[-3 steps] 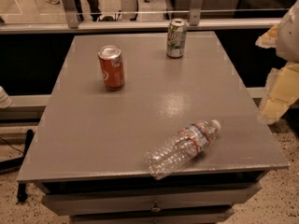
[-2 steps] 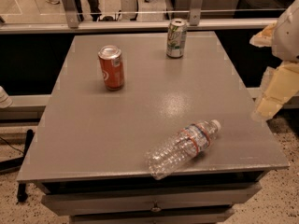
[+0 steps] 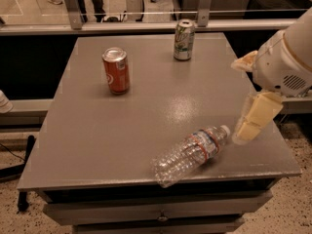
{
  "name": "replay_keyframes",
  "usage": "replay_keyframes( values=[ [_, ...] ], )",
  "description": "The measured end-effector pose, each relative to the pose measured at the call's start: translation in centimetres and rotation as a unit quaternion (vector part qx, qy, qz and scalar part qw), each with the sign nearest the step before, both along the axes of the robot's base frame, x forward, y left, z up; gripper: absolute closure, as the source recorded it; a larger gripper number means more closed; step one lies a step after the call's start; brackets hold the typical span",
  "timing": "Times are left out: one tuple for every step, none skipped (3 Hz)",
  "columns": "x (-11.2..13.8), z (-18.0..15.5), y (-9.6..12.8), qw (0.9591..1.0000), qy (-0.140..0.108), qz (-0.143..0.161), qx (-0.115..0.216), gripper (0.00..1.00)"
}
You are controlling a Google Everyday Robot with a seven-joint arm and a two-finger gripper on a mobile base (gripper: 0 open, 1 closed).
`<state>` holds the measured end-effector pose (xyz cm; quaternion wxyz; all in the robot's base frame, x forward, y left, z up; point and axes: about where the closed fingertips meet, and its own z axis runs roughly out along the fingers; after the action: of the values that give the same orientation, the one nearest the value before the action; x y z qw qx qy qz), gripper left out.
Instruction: Pick water bottle
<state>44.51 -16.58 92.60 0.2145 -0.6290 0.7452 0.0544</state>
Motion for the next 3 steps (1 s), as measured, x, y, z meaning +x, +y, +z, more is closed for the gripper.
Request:
replay_keyframes(
  values=[
    [-1.2, -1.9, 0.8, 0.9996, 0.019, 0.011, 0.016, 0.00],
    [-2.8, -3.6, 1.8, 0.9986, 0.039, 0.021, 0.029, 0.00],
    [-3.7, -5.4, 3.0, 0.9971, 0.053, 0.026, 0.047, 0.00]
  ],
)
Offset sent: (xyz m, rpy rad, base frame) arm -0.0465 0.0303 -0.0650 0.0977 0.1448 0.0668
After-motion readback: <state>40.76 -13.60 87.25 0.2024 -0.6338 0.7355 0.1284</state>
